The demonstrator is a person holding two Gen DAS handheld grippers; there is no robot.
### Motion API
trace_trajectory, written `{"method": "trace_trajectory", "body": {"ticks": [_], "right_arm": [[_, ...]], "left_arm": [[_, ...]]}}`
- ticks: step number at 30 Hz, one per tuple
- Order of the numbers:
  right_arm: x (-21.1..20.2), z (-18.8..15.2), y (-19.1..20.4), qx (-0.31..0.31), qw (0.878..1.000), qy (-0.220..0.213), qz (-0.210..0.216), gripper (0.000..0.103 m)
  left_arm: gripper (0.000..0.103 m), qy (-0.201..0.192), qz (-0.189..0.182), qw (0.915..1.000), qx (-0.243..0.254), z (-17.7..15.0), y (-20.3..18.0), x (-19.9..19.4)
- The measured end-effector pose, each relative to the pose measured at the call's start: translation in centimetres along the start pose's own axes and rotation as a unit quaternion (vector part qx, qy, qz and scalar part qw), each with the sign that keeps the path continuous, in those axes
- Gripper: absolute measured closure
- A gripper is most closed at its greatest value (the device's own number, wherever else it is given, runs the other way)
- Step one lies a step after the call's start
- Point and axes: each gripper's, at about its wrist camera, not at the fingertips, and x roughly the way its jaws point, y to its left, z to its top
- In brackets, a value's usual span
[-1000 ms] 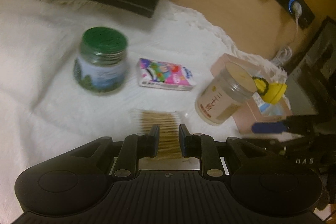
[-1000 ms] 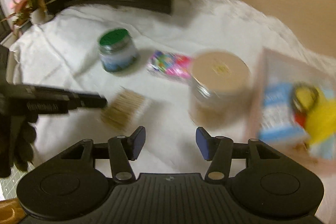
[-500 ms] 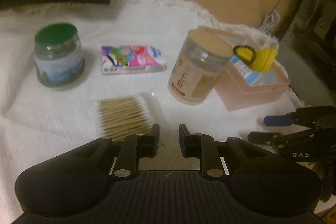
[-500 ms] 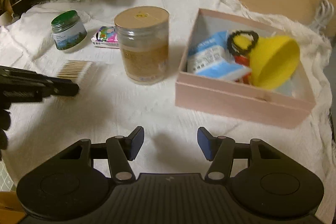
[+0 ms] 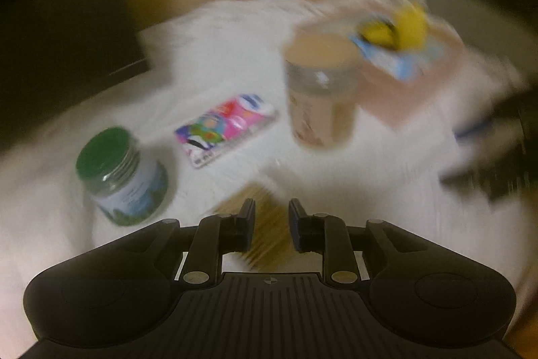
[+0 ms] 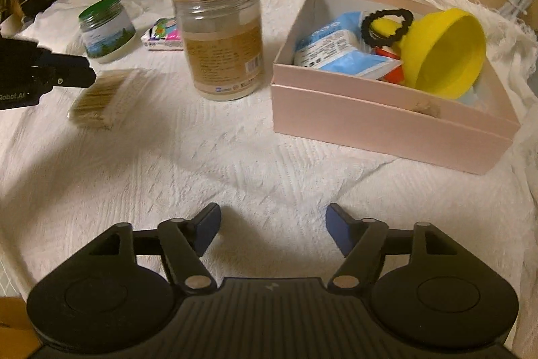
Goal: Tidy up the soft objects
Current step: 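Lower the left tool onto the cotton-swab pack and close on it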
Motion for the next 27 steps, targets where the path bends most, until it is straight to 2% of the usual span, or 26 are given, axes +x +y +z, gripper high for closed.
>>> {"method": "trace_trajectory", "body": {"ticks": [3,5,8,12,15,19,21,24,26,27], "right_arm": [[-0.1,-0.4,0.5,-0.008,1.0,-0.009,-0.003,0.026],[-0.1,-0.4,0.4,-0.009,1.0,-0.01,-0.002,0.025],[-0.1,-0.3,0.2,-0.006,1.0,-0.01,-0.001,0.024],[0.0,-0.3,0.4,-0.005,1.0,-0.01,-0.003,0.023],[0.0,-0.3,0.4,-0.004,1.0,-0.01,-0.004,0.022],[-0.1,-0.6,0.3,-0.001,1.0,-0.01,-0.006,0.019],[-0.1,-0.7,0.1,0.003,1.0,-0.009,-0.005,0.017],[-0.2,-0.8,0.1,0.003,1.0,-0.01,-0.006,0.017],[-0.3,-1.0,0.0,0.005,1.0,-0.01,-0.006,0.015],[-0.3,-1.1,0.0,0.005,1.0,-0.012,-0.006,0.015]], "left_arm": [[0.075,0.028,-0.024,0.9957,0.085,-1.3,-0.7,-0.3],[0.075,0.054,-0.029,0.9924,0.106,-2.2,-0.8,-0.1],[0.075,0.082,-0.003,0.9901,0.114,-3.2,-0.9,0.8],[0.079,0.086,0.023,0.9915,0.095,-3.0,-1.3,1.9],[0.079,0.072,0.009,0.9956,0.06,-2.1,-1.7,2.3],[0.081,0.06,-0.03,0.9978,0.004,-0.9,-2.6,3.1],[0.079,0.057,-0.078,0.9946,-0.037,-0.4,-2.9,3.1],[0.076,0.032,-0.123,0.9915,-0.027,0.5,-3.6,1.7],[0.075,0.008,-0.125,0.992,-0.017,1.2,-3.5,0.6],[0.075,0.001,-0.114,0.9933,-0.016,1.6,-3.2,0.4]]}}
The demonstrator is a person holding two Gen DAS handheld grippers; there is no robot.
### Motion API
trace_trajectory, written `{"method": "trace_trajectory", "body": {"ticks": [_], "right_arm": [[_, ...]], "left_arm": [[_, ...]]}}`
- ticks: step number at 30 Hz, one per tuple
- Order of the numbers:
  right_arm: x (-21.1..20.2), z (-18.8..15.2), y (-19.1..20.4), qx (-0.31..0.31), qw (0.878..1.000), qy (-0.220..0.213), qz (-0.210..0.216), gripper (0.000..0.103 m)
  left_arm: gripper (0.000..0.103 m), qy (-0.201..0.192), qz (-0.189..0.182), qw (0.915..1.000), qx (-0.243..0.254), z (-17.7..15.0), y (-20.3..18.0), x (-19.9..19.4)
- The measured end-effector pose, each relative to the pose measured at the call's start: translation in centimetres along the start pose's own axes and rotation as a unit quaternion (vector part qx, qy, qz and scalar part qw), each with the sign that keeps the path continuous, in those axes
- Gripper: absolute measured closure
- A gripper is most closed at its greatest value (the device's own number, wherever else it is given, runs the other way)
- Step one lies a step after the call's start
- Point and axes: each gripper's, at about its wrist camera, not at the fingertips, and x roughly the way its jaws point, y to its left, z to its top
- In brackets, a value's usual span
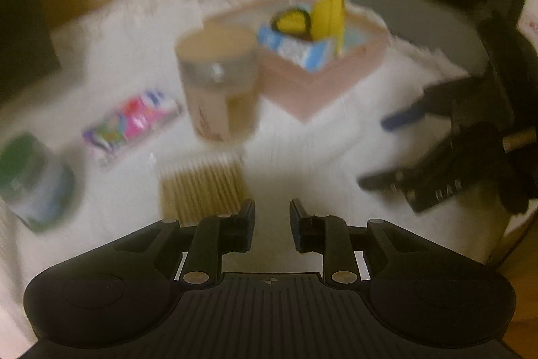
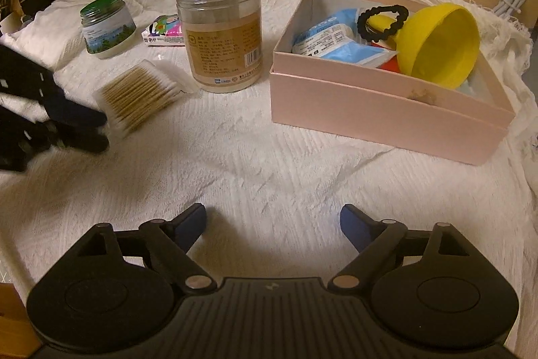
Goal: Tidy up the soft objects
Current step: 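Lower the left tool onto the cotton-swab pack and close on it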
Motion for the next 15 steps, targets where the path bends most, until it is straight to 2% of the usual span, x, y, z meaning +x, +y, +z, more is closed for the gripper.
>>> {"method": "trace_trajectory", "body": {"ticks": [3,4,10,14,15], "right_arm": [[0.0,-0.1,0.1,0.001,1.0,-0.003,-0.002,0.013],[0.0,-0.1,0.1,0.001,1.0,-0.002,-0.002,0.011],[0.0,-0.3,0.0,0.004,1.0,-0.005,-0.004,0.009],[-0.1,-0.5,0.1,0.004,1.0,-0.008,-0.005,0.008],[-0.1,-0.5,0.1,0.004,1.0,-0.008,-0.004,0.008]], "left_arm": [[0.079,0.008,0.077,0.997,0.009,0.6,0.7,1.2],[0.079,0.015,0.09,0.9958,0.008,0.5,0.9,1.8],[0.078,0.018,0.062,0.9979,-0.001,0.7,0.8,3.0],[0.044,0.024,0.055,0.998,0.02,0.6,-0.9,3.7],[0.041,0.025,0.053,0.998,0.025,0.6,-1.2,4.0]]}}
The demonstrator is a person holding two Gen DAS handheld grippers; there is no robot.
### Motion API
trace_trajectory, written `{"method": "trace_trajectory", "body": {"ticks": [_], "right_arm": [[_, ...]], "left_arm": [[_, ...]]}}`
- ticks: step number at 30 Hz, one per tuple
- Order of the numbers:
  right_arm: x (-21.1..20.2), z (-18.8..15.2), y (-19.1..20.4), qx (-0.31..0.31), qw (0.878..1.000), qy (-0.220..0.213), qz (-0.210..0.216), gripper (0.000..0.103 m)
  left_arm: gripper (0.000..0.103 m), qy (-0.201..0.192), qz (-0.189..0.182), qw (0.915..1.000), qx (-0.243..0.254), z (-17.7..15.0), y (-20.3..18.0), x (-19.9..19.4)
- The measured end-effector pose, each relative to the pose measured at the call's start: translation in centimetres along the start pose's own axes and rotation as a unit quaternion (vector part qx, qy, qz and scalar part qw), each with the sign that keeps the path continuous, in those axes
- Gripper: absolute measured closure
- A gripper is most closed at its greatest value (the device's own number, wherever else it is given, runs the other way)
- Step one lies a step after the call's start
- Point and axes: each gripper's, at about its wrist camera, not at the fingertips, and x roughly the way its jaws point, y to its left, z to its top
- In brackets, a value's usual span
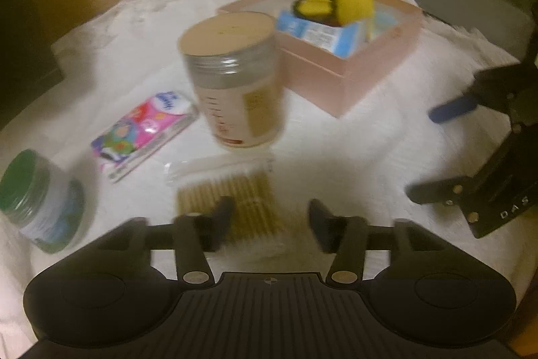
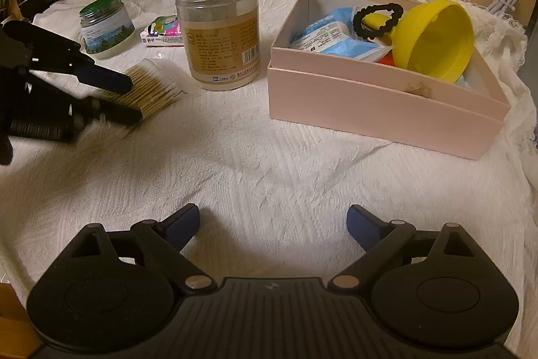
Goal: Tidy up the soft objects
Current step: 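Lower the left tool onto the cotton-swab pack and close on it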
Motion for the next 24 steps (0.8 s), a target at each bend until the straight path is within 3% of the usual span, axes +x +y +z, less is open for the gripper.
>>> {"method": "trace_trajectory", "body": {"ticks": [2,5,10,13,17,21,24], "right_arm": [[0.0,-0.1,0.0,0.0,1.0,-0.001,0.0,0.007],[0.0,-0.1,0.1,0.0,1.0,-0.001,0.0,0.006],[0.0,-0.1,0.2,-0.002,1.0,0.0,0.003,0.002],[0.1,-0.1,0.3,-0.005,1.0,0.001,0.005,0.0],[0.1,-0.2,0.3,-0.004,1.0,-0.003,0.004,0.0],[0.0,-0.4,0.3,-0.004,1.0,-0.007,0.004,0.0],[0.1,-0.4,0.4,-0.003,1.0,-0.008,0.003,0.0]], "left_arm": [[0.03,0.0,-0.002,1.0,0.002,0.0,-0.4,0.2],[0.024,-0.004,-0.001,1.0,-0.001,-0.2,-0.8,0.3],[0.03,-0.04,-0.003,0.9981,-0.045,-0.8,0.4,-1.2],[0.03,-0.071,0.028,0.9943,-0.075,-1.5,2.0,-2.7],[0.03,-0.043,0.041,0.9909,-0.121,-2.1,4.2,-2.0],[0.03,-0.041,0.008,0.9874,-0.153,-1.5,4.4,-1.0],[0.027,-0.024,0.021,0.9908,-0.131,-0.8,3.3,0.5]]}}
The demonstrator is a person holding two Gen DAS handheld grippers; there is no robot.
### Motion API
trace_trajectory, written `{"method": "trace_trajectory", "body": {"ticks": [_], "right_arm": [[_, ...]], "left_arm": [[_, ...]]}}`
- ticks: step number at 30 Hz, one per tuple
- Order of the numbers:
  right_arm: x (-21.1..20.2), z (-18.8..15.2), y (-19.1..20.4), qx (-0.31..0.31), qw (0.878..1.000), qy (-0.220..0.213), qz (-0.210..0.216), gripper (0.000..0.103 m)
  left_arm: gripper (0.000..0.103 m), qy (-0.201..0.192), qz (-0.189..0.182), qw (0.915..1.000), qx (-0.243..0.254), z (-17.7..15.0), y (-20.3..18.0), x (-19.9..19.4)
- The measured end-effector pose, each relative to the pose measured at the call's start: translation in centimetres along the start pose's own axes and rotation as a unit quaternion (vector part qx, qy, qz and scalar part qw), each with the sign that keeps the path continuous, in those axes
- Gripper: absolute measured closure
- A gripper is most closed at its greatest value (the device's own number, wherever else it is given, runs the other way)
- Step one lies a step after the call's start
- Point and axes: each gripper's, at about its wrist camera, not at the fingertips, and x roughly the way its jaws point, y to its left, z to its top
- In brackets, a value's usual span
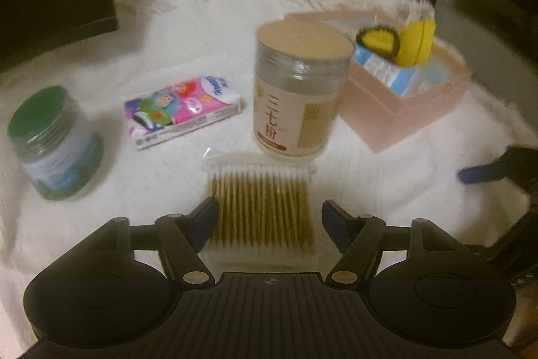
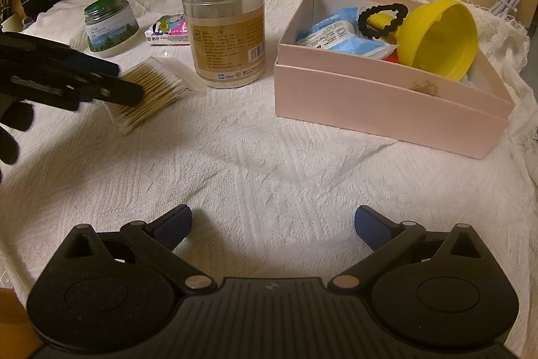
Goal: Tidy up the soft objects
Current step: 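Lower the left tool onto the cotton-swab pack and close on it, then lift the swab pack with the left tool while the right tool grasps the pink tissue packet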
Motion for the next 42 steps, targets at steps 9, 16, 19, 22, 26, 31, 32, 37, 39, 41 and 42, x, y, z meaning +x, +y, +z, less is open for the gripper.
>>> {"method": "trace_trajectory", "body": {"ticks": [9,16,19,22,26,31,32,37,39,41,42], "right_arm": [[-0.3,-0.3,0.0,0.006,1.0,0.0,-0.002,0.0],[-0.5,-0.2,-0.1,-0.008,1.0,0.01,0.01,0.0],[-1.0,0.9,-0.3,-0.012,1.0,0.013,0.021,0.009],[-2.8,3.3,0.2,-0.028,0.999,-0.027,0.033,0.009],[-5.0,9.6,3.6,-0.119,0.988,-0.086,0.044,0.009],[-1.9,17.9,10.9,-0.303,0.951,-0.058,0.034,0.009],[-0.6,18.8,12.1,-0.335,0.941,-0.044,0.026,0.009],[6.7,22.2,16.4,-0.416,0.906,0.065,0.036,0.01],[9.3,22.7,17.4,-0.442,0.891,0.097,0.034,0.01],[11.9,23.7,17.6,-0.445,0.885,0.131,0.03,0.01],[13.1,24.1,17.5,-0.442,0.885,0.146,0.026,0.01]], "left_arm": [[0.022,0.022,0.043,0.9988,0.0,0.8,-0.2,2.0],[0.023,0.021,0.031,0.9989,-0.03,0.9,0.8,2.2],[0.026,0.004,0.007,0.999,-0.045,0.3,1.3,1.2],[0.027,-0.017,-0.012,0.9968,-0.077,-0.8,2.4,-0.7],[0.027,-0.049,-0.013,0.9906,-0.128,-2.0,5.1,-4.3],[0.027,-0.094,0.038,0.9822,-0.158,-2.0,9.3,-8.5],[0.027,-0.102,0.048,0.9801,-0.164,-2.0,10.2,-9.2],[0.027,-0.133,0.082,0.966,-0.206,-2.7,14.8,-12.0],[0.027,-0.139,0.094,0.9612,-0.219,-3.3,16.1,-12.9],[0.027,-0.14,0.101,0.9575,-0.231,-4.0,17.2,-13.5],[0.027,-0.137,0.104,0.9559,-0.238,-4.4,17.7,-13.7]]}}
